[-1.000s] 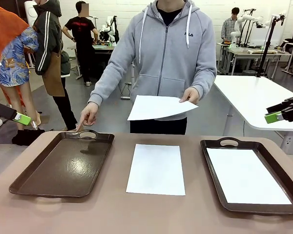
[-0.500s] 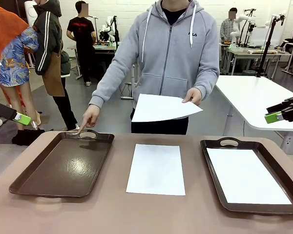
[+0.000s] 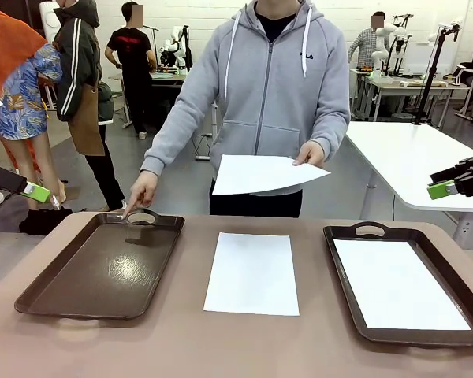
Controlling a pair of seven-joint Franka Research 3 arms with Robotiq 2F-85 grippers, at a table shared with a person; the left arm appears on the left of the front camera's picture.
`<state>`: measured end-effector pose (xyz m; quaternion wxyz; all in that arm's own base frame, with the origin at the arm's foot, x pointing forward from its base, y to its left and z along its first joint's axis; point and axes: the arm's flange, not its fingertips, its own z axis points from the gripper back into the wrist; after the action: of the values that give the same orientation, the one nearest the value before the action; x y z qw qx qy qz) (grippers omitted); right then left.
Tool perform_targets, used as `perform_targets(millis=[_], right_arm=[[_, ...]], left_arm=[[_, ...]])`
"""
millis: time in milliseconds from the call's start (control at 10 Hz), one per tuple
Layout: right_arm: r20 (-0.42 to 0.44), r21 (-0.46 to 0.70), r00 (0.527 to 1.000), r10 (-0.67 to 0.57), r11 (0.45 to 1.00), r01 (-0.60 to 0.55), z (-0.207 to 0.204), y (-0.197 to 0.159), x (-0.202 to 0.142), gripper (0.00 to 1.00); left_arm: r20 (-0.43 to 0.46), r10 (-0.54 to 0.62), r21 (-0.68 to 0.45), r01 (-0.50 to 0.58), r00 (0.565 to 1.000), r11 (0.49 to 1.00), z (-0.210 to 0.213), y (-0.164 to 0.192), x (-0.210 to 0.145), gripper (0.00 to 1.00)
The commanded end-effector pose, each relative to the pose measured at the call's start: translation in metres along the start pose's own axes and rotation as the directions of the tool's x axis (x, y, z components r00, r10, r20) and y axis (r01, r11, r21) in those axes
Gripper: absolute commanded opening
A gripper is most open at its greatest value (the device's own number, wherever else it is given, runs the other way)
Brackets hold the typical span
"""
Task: Sort the A4 documents.
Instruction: Receive the A4 Paper.
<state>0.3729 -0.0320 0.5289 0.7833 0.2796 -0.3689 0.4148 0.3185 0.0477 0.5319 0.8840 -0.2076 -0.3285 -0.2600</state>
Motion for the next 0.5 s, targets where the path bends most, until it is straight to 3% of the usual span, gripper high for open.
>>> perform_targets(millis=[0, 400], right_arm=[[0.002, -0.001, 1.000, -0.002, 1.000, 0.002, 0.0006, -0.0004, -0.0007, 1.00], [0.002, -0.001, 1.000, -0.002, 1.000, 0.002, 0.0006, -0.0004, -0.0007, 1.00]], left_arm=[[0.010, -0.009, -0.011, 0.009, 1.000, 1.000, -0.0012, 0.0019, -0.0006, 1.00], [0.010, -0.009, -0.011, 0.009, 1.000, 1.000, -0.0012, 0.0019, -0.0006, 1.00]])
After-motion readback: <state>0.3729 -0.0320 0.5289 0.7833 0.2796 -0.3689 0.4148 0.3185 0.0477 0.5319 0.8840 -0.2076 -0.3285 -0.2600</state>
